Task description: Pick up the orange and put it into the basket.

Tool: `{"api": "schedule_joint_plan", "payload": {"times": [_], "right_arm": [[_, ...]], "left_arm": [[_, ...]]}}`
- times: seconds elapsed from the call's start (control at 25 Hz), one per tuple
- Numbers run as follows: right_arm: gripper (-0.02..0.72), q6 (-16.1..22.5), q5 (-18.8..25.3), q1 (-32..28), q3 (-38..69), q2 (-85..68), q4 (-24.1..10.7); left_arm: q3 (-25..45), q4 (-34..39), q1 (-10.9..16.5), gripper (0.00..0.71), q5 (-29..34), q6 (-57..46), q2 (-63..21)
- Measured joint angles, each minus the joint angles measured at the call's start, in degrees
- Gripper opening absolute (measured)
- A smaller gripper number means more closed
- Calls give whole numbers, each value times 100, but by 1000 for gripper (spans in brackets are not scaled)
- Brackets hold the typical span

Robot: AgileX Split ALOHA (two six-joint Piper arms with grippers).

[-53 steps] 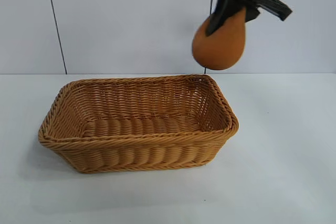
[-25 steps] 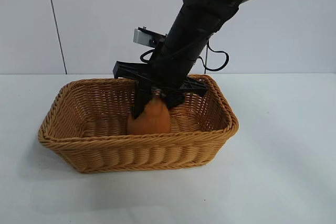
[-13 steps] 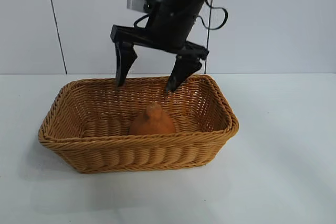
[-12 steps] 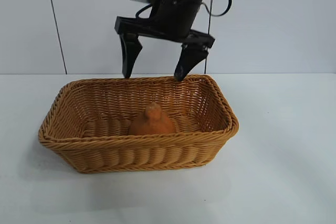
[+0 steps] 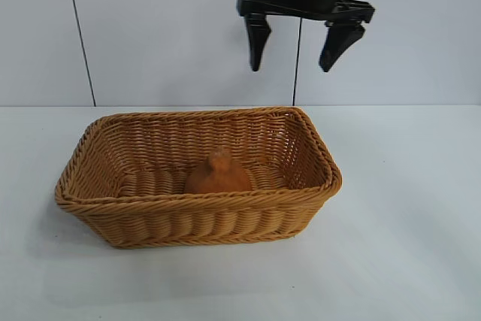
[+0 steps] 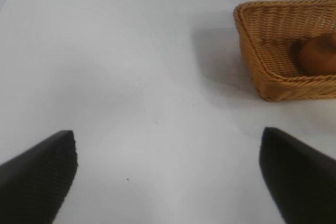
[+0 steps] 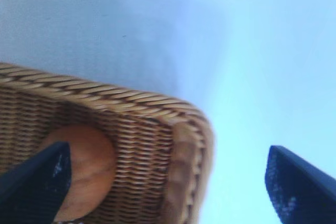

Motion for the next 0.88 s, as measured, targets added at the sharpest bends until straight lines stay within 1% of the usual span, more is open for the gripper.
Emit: {"api": "schedule_joint_plan", "payload": {"times": [0.12, 0.2, 0.32, 0.44, 0.52, 0.64, 0.72, 0.88], "right_arm": [[694, -19, 0, -606, 0, 0, -198], [694, -19, 0, -1028, 0, 0, -262], [694, -19, 0, -1529, 0, 0, -284], [694, -19, 0, -1839, 6, 0, -284], [694, -48, 0, -1940, 127, -49, -284], [694, -177, -4, -1962, 658, -275, -249], [694, -282, -1, -1962, 1192, -537, -148], [694, -369, 13, -1951, 2595, -1340, -32]], "left_arm": [[0, 0, 0, 672, 0, 0, 0], [0, 0, 0, 672, 0, 0, 0], [0, 0, 0, 672, 0, 0, 0], [0, 0, 0, 672, 0, 0, 0], [0, 0, 0, 672, 0, 0, 0], [0, 0, 0, 672, 0, 0, 0], [0, 5, 0, 672, 0, 0, 0], [0, 5, 0, 672, 0, 0, 0]]}}
